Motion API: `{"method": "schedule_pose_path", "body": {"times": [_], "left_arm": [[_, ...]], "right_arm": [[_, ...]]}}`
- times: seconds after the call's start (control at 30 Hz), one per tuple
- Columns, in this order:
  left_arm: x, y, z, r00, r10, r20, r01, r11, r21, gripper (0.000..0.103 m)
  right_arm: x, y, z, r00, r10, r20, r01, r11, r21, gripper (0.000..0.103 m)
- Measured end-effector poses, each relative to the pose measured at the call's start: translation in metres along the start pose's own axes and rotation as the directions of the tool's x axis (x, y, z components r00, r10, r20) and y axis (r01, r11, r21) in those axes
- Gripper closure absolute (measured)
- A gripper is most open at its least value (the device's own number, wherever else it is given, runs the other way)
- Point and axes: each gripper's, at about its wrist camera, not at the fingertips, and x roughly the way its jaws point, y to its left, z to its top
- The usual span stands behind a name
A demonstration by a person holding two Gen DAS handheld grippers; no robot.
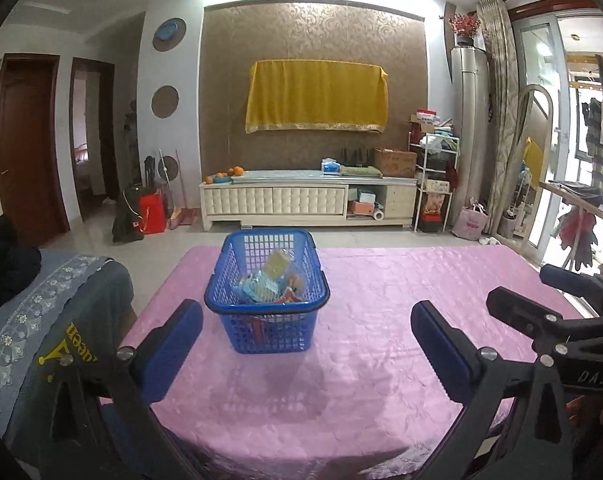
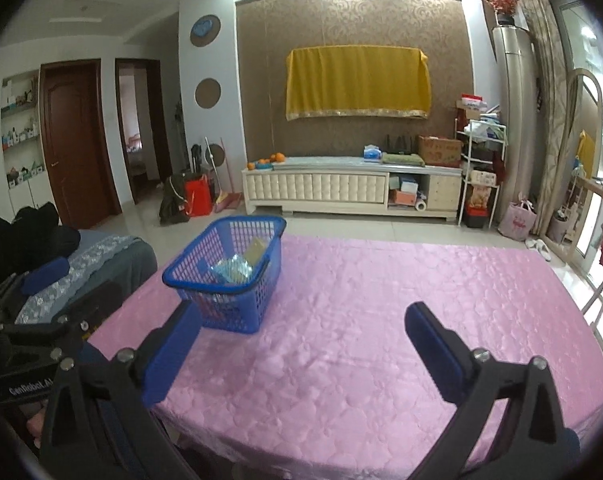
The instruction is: Organize snacks
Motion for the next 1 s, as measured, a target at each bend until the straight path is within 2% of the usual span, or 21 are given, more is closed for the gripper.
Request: {"method": "schedule_pose_path", "body": {"times": [1.0], "left_arm": [[-0.0061,-0.0019,-0.0021,1.000,-0.016,-0.013,0.016,1.000,-0.007,0.000]], "right_arm": [[-0.0093,0.0013,-0.0052,1.000,0.007,-0.012,-0.007,1.000,0.005,0.000]]}}
